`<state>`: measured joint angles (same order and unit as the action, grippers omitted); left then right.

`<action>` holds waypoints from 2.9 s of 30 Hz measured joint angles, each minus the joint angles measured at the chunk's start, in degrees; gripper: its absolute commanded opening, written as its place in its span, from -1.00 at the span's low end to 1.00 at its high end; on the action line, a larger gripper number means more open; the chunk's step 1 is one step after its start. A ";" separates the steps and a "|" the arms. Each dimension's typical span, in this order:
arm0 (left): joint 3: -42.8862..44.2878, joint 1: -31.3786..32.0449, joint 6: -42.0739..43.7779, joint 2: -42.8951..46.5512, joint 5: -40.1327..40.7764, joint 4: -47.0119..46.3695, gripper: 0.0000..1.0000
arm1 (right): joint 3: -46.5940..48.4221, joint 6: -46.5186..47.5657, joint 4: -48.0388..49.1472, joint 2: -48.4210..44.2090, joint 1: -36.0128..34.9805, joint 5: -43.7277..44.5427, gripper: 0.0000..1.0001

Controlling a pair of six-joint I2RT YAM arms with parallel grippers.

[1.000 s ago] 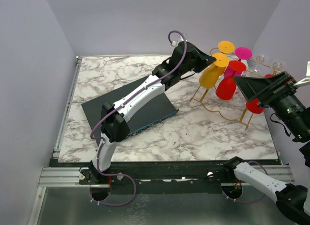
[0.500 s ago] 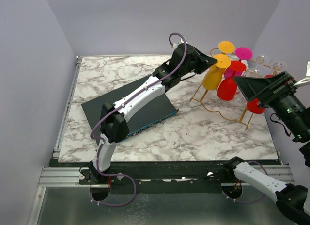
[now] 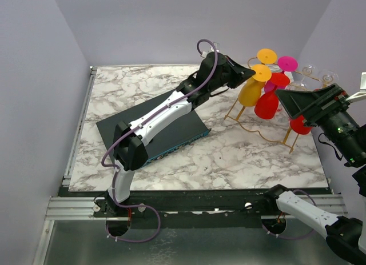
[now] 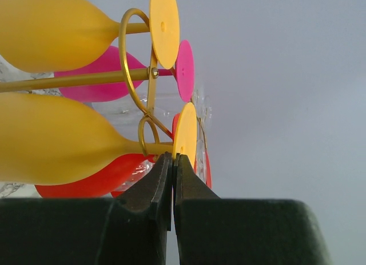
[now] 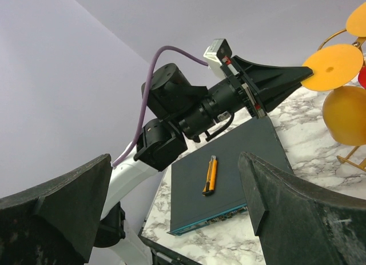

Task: Take the wine glass off the wine glass rack
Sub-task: Pick up the wine glass from the wine rack, then place the wine glass at the center of the board.

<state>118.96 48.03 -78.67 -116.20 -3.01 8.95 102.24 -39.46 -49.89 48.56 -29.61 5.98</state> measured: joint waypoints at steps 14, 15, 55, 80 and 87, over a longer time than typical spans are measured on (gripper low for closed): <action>-4.26 0.04 -0.02 4.04 0.46 -1.14 -1.00 | -0.31 0.00 0.00 -0.37 0.00 0.42 1.00; -4.50 0.04 -0.09 4.17 0.46 -1.09 -1.00 | -0.31 0.00 0.00 -0.37 0.00 0.44 1.00; -44.76 -15.54 11.10 49.00 -8.92 -1.99 -1.00 | -12.87 0.13 3.72 3.63 0.00 -11.13 1.00; -49.90 -23.34 -29.46 55.34 -16.87 -20.20 -1.00 | -42.51 -9.68 55.60 7.08 0.00 -22.25 0.98; -52.30 -23.34 -34.38 55.19 -16.55 -25.59 -1.00 | -44.76 -12.44 66.66 9.14 0.00 -27.23 0.89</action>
<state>66.65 24.69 -113.06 -61.01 -19.55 -16.64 57.47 -51.90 16.78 57.69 -29.61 -21.26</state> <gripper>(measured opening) 0.056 0.968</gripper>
